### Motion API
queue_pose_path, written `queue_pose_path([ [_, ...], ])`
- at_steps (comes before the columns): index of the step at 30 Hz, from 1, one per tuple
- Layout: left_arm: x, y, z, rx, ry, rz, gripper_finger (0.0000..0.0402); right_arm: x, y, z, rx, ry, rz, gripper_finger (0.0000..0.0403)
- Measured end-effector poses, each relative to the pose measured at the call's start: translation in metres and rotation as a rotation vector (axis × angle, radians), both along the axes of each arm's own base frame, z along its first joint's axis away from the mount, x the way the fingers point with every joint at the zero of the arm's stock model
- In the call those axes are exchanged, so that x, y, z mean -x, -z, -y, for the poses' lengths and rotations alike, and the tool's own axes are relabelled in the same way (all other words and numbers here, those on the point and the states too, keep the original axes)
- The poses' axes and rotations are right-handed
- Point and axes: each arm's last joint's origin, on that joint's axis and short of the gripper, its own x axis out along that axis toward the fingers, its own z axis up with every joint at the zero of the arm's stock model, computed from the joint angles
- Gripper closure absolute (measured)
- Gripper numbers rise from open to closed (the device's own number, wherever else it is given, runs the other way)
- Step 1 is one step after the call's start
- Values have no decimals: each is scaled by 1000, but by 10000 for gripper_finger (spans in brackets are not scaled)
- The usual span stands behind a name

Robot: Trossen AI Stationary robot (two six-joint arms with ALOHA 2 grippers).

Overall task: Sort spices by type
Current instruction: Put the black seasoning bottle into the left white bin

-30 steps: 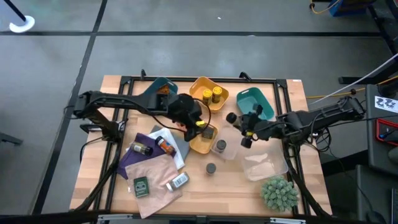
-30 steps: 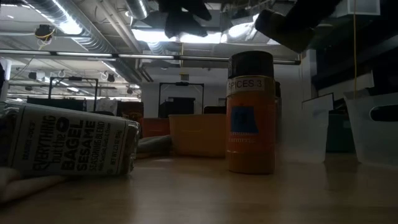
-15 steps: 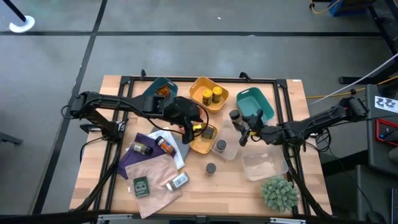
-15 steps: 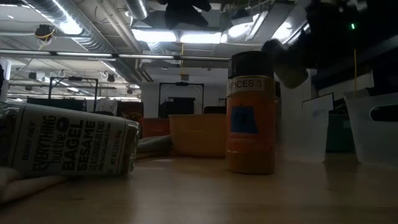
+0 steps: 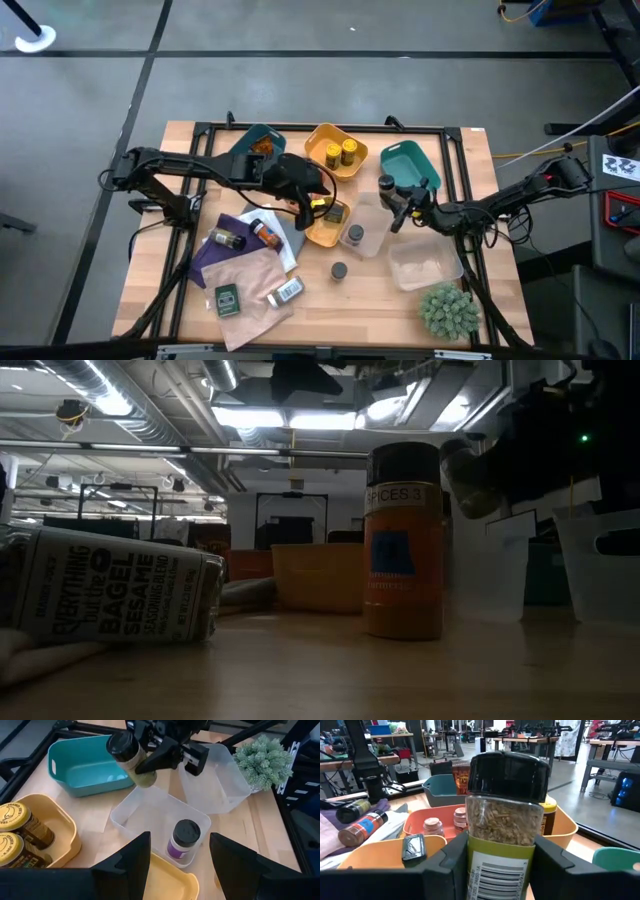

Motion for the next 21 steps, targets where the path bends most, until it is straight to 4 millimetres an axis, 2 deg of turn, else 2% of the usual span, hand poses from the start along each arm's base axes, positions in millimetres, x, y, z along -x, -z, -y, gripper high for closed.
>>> queue_pose_path([
  [8, -1, -1, -1, -7, 2, 18, 215, -15, 11, -4, 50, -32, 15, 249],
  [16, -1, -1, -1, -1, -1, 13, 215, -31, 28, 8, 48, -25, 11, 249],
  [21, -1, -1, -1, 0, -2, 13, 215, -44, 38, 9, 45, -45, -33, 249],
])
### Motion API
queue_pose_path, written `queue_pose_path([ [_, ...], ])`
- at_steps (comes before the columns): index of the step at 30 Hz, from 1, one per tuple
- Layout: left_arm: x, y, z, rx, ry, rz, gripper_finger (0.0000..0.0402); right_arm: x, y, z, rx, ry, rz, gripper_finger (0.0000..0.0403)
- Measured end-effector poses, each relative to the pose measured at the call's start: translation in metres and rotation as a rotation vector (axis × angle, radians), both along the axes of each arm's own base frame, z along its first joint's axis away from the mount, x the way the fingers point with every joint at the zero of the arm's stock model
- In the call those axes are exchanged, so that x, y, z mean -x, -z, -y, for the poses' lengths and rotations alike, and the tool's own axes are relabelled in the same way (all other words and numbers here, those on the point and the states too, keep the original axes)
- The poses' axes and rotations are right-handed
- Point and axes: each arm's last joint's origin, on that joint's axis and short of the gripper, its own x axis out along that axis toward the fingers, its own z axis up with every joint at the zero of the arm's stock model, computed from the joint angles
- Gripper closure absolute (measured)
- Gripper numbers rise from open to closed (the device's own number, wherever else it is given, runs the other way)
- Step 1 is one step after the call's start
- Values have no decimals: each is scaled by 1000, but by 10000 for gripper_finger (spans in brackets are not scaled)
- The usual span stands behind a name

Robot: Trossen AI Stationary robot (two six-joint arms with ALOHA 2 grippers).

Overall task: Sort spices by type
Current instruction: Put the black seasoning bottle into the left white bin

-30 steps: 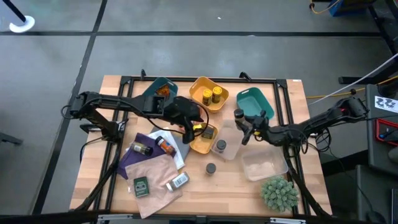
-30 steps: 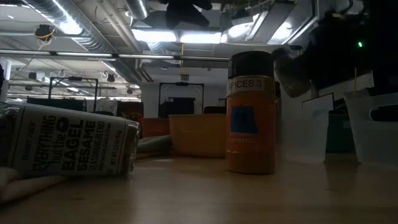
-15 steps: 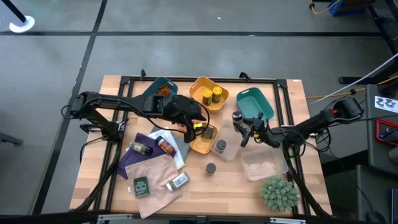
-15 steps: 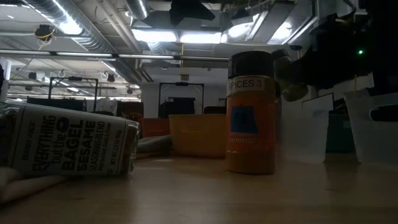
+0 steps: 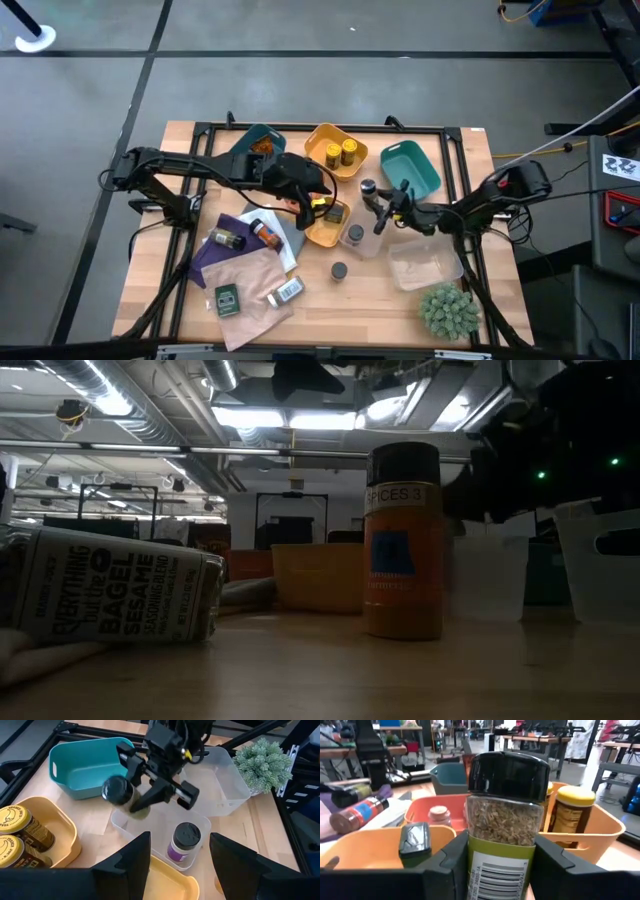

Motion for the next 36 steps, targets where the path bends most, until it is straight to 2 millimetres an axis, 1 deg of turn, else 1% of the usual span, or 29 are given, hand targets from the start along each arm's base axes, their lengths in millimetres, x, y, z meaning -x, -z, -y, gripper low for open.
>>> queue_pose_path([
  [5, 0, 0, 0, 0, 1, -1, 215, -8, 10, -2, 9, -1, -46, 249],
  [15, 0, 1, 0, 0, 1, -8, 215, -9, 16, 3, 19, 34, -93, 249],
  [21, 0, 1, 0, 0, 1, -7, 215, -8, 21, 7, 16, 17, -148, 248],
  [25, 0, 1, 0, 0, 1, -7, 215, -9, 21, 6, 12, -4, -150, 245],
  [29, 0, 1, 0, 0, 1, -7, 215, -9, 21, 6, 12, -4, -149, 223],
  [36, 0, 1, 0, 0, 1, -7, 215, -9, 21, 6, 12, -4, -149, 162],
])
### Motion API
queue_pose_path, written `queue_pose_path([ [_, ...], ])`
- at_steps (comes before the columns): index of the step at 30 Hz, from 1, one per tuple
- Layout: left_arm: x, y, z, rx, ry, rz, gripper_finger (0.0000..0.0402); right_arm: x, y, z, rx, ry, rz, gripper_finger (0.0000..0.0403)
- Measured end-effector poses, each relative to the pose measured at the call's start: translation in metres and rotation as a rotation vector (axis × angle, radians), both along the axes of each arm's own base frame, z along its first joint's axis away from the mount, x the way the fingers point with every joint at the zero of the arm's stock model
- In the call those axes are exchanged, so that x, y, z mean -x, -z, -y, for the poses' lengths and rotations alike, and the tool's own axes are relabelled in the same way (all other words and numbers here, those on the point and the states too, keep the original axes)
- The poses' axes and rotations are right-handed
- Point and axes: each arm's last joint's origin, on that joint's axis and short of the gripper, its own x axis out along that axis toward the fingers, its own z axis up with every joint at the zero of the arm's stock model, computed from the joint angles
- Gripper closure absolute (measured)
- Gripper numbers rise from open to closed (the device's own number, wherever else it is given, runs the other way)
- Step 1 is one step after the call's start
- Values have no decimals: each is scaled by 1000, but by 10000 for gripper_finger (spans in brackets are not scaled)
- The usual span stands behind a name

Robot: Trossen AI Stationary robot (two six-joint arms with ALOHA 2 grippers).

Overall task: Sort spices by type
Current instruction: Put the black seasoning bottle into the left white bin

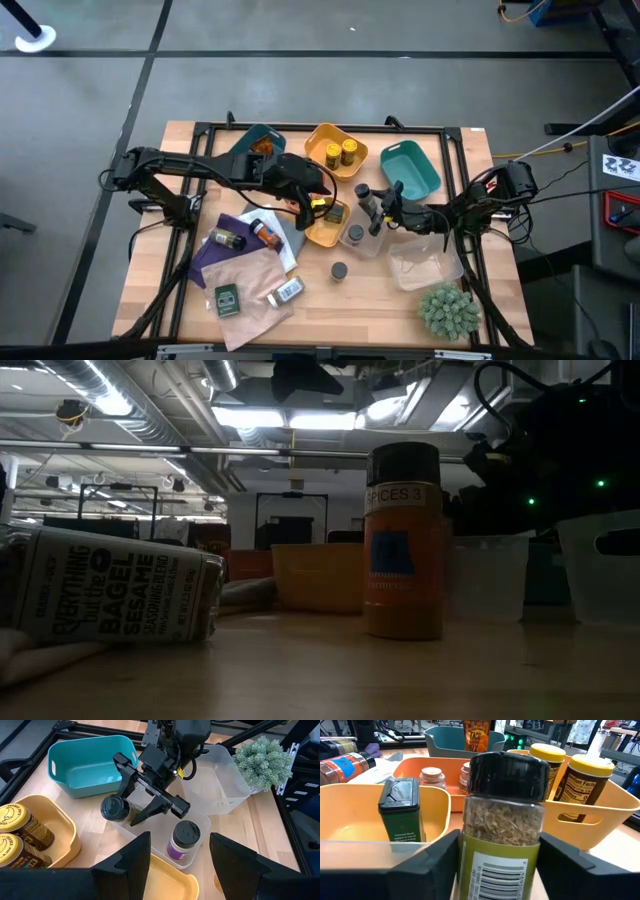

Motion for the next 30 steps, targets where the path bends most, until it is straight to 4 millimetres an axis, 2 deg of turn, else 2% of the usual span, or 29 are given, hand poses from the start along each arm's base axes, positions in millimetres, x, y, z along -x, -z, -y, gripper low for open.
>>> queue_pose_path([
  [6, 0, 0, 0, 0, 0, 0, 215, 0, 0, 0, 1, 0, 0, 132],
  [17, 0, 0, 0, 3, -2, 0, 215, 0, -1, 0, 41, -12, -17, 128],
  [30, 1, 2, 0, 6, -3, -25, 215, 3, -28, 0, 32, -12, 100, 127],
])
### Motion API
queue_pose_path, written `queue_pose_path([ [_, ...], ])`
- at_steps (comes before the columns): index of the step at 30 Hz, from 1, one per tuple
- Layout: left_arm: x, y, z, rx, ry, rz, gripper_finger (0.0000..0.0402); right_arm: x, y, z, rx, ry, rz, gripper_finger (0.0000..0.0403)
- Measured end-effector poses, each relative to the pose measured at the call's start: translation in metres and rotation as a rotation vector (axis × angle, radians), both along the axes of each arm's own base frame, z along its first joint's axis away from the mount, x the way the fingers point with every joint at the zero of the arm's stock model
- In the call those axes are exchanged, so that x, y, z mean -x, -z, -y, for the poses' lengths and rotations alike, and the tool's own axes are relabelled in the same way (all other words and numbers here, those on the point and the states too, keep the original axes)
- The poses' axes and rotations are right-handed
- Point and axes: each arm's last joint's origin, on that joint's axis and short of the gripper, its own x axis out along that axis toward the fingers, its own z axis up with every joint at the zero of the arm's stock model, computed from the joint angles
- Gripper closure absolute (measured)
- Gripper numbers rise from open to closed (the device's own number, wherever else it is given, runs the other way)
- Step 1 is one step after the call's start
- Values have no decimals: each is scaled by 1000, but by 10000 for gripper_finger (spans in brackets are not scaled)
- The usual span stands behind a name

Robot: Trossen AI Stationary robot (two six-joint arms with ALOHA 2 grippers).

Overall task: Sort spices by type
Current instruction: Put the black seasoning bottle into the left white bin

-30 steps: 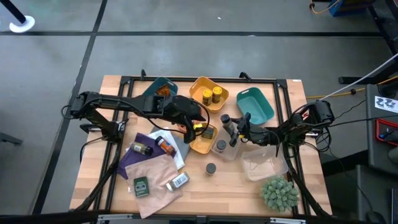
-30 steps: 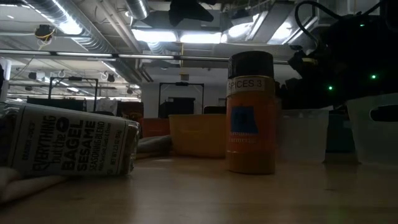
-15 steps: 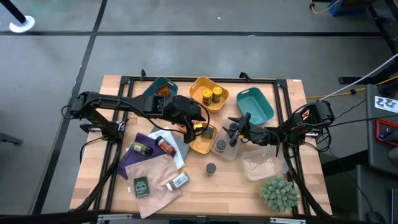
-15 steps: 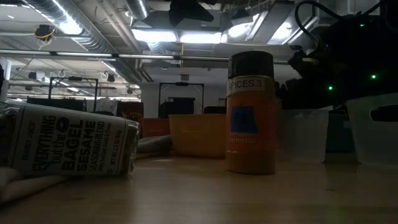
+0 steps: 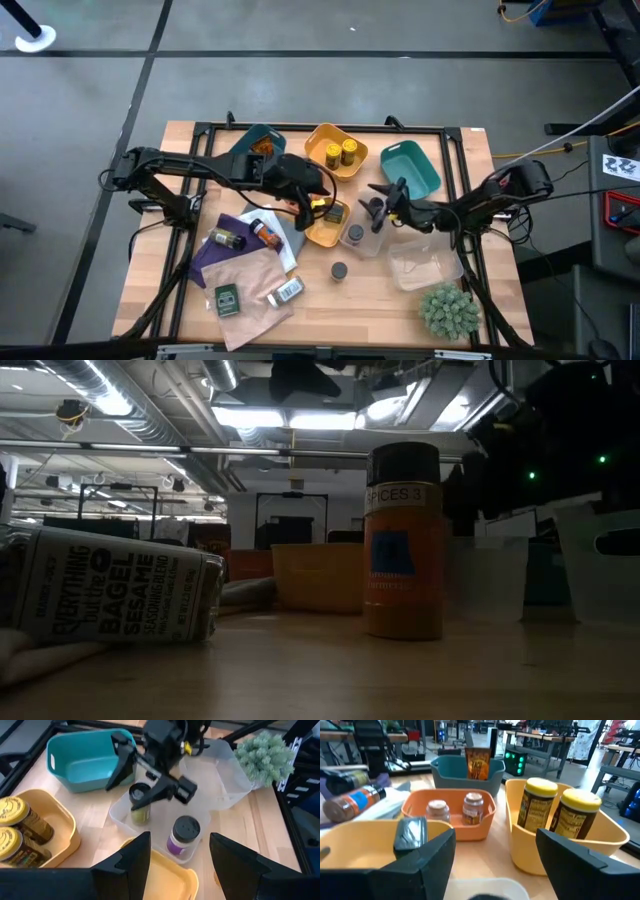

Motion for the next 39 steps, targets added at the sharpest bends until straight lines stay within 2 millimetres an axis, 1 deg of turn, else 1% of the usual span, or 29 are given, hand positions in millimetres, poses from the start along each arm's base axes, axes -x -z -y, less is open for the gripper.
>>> queue_pose_path([
  [3, 1, 1, 0, 4, -3, -14, 215, 2, -9, 0, -8, -28, 35, 127],
  [6, 7, -3, -1, 35, -29, -21, 215, 4, -22, -2, -24, -112, 97, 127],
  [9, 22, -14, -1, 17, -40, -24, 215, 8, -36, -4, -12, -198, 148, 127],
  [11, 33, -22, 3, -16, -66, -12, 215, 11, -45, -5, 4, -245, 182, 127],
  [15, 52, -33, 17, -85, -100, -15, 215, 6, -67, -8, 15, -323, 182, 127],
  [18, 63, -36, 29, -118, -100, -37, 215, -8, -86, -12, 35, -394, 58, 127],
  [19, 66, -35, 34, -125, -100, -48, 215, -13, -92, -13, 41, -419, -10, 127],
  [23, 70, -31, 51, -158, -82, -78, 215, -32, -120, -19, 4, -524, -273, 127],
  [25, 71, -31, 56, -170, -74, -75, 215, -38, -130, -22, -32, -595, -388, 127],
  [28, 72, -31, 62, -170, -67, -73, 215, -48, -144, -29, -91, -727, -471, 127],
  [31, 73, -31, 63, -167, -66, -72, 215, -57, -150, -43, -115, -835, -494, 127],
  [34, 73, -30, 64, -169, -63, -74, 215, -63, -151, -59, -102, -917, -499, 127],
  [39, 73, -31, 64, -169, -65, -73, 215, -68, -143, -83, -76, -989, -535, 127],
])
